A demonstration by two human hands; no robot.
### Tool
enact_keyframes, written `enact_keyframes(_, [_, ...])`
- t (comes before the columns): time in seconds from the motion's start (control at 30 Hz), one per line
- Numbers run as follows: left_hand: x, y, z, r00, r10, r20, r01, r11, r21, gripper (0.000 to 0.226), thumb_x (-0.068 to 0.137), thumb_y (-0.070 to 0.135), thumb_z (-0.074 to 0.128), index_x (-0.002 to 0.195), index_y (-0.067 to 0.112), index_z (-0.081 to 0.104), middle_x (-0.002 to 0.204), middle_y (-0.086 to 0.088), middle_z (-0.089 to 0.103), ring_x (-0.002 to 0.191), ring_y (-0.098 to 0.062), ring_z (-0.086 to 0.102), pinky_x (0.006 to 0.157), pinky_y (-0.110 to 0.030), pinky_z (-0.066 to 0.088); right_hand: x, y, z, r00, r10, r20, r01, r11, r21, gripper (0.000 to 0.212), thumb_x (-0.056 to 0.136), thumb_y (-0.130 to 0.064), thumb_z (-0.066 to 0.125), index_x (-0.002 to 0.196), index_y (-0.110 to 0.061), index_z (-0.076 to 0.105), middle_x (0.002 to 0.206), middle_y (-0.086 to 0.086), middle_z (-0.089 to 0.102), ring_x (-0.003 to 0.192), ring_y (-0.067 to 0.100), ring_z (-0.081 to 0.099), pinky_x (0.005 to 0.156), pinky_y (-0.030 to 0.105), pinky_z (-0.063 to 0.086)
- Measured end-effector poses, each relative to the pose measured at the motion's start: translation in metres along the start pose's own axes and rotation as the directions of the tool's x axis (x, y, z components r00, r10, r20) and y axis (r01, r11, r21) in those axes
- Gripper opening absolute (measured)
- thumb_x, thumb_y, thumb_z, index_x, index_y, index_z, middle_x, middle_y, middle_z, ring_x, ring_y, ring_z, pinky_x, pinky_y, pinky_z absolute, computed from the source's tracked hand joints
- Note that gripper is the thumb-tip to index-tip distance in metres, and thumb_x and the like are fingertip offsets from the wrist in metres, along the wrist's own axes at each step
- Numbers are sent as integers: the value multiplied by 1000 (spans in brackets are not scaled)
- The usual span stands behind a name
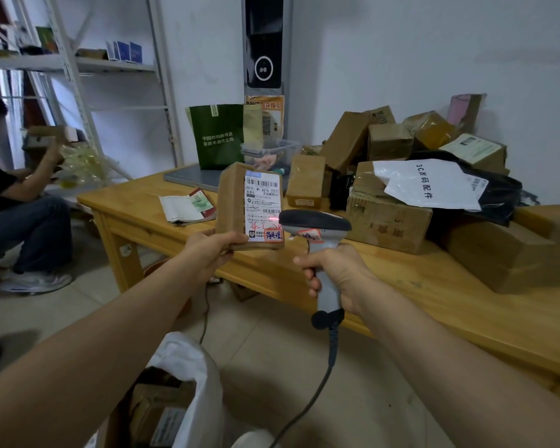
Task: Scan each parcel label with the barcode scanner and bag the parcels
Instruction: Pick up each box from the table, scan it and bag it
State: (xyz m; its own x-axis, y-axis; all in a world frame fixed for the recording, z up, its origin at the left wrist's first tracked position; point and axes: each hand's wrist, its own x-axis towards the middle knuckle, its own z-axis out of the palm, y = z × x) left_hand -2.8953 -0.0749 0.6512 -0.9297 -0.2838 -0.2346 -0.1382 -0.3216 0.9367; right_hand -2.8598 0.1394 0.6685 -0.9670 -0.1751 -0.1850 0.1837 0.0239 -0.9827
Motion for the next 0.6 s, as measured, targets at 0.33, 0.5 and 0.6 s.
enact_keyframes(0.33, [1, 3, -10, 999, 45, -23, -44, 998, 40, 67, 65, 0, 82, 125, 3, 51, 117, -12, 64, 107, -23, 62, 94, -33, 52, -12, -14, 5, 999, -34, -1, 34, 999, -20, 19, 81, -5, 71, 70, -8, 55, 49, 2, 51, 38, 12, 43, 43, 25, 42])
enact_keyframes(0.5, [1, 4, -17, 998, 50, -23, -49, 997, 57, 74, 61, 2, 84, 126, 4, 49, 118, -12, 63, 109, -24, 61, 96, -35, 52, -14, -16, 11, 1000, -25, 5, 25, 999, -39, 17, 80, -5, 71, 72, -8, 56, 52, 3, 52, 40, 13, 44, 43, 25, 42])
enact_keyframes(0.6, [3, 4, -20, 998, 57, -28, -56, 997, 52, 69, 65, 1, 83, 126, 2, 50, 118, -12, 63, 110, -24, 60, 98, -35, 51, -14, -16, 13, 1000, -24, 10, 24, 999, -37, 18, 80, -5, 71, 71, -8, 56, 52, 3, 52, 40, 13, 44, 44, 25, 42])
